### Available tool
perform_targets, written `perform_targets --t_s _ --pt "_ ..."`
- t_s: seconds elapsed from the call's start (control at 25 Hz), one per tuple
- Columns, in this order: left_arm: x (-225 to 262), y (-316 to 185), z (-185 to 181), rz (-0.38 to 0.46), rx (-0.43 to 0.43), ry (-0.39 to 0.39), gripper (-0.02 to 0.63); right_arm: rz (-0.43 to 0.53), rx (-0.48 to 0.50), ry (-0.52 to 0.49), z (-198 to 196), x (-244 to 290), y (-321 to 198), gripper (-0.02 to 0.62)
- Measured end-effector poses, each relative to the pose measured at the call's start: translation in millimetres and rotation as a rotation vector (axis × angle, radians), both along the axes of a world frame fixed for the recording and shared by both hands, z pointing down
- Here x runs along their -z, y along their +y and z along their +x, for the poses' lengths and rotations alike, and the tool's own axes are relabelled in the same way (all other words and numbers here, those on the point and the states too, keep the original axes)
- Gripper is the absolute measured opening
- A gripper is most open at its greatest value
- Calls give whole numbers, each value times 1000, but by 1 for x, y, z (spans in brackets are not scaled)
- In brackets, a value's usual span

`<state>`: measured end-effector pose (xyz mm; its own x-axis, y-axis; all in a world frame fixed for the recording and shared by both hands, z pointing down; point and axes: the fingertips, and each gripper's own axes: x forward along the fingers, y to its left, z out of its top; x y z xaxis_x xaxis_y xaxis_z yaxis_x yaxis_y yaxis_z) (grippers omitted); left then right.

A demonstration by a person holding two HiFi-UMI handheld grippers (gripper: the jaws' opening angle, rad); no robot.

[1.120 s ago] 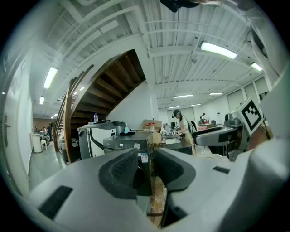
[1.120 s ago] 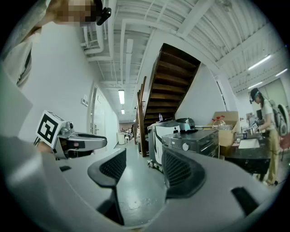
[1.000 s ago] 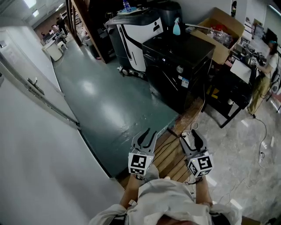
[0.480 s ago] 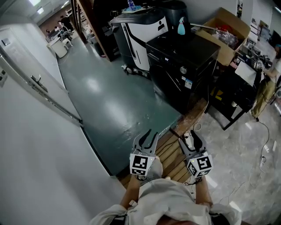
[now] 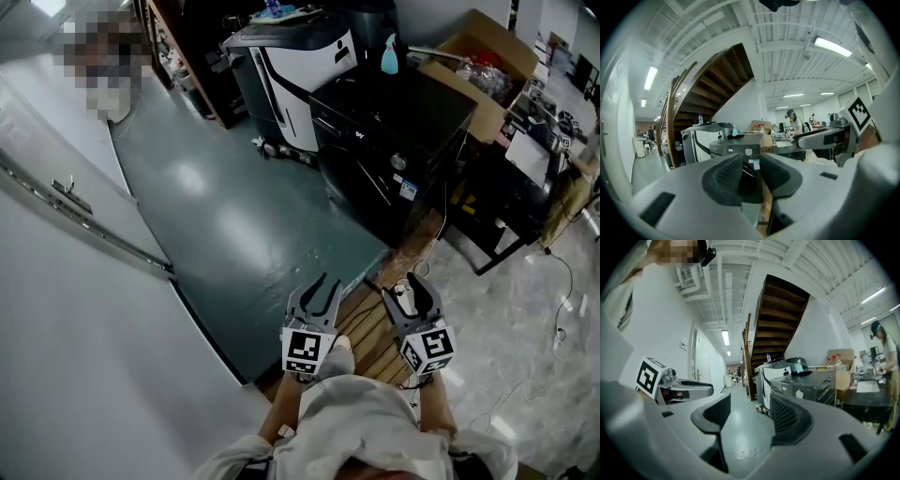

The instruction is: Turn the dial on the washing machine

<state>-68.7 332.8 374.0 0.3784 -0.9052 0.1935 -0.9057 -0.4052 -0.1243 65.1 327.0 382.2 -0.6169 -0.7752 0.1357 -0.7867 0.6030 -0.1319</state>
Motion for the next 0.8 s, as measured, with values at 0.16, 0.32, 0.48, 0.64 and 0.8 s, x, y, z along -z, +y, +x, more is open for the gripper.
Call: perform_targets --t_s 0.16,0.32,0.48,0.64,0.8 --pt "2 -32 -16 -10 -11 12 120 -9 -12 13 -17 5 -30 259" --pt "9 -58 -30 -16 -28 16 120 -29 -35 29 -27 11 -53 253" --pt "17 -83 -43 -20 -48 30 120 -44 -63 50 -36 18 -73 250" --pt "21 -105 -52 -20 -70 40 120 -50 -83 64 -44 22 -90 250" --pt "24 -126 -59 -17 -82 48 120 -59 -96 78 -52 23 -105 249"
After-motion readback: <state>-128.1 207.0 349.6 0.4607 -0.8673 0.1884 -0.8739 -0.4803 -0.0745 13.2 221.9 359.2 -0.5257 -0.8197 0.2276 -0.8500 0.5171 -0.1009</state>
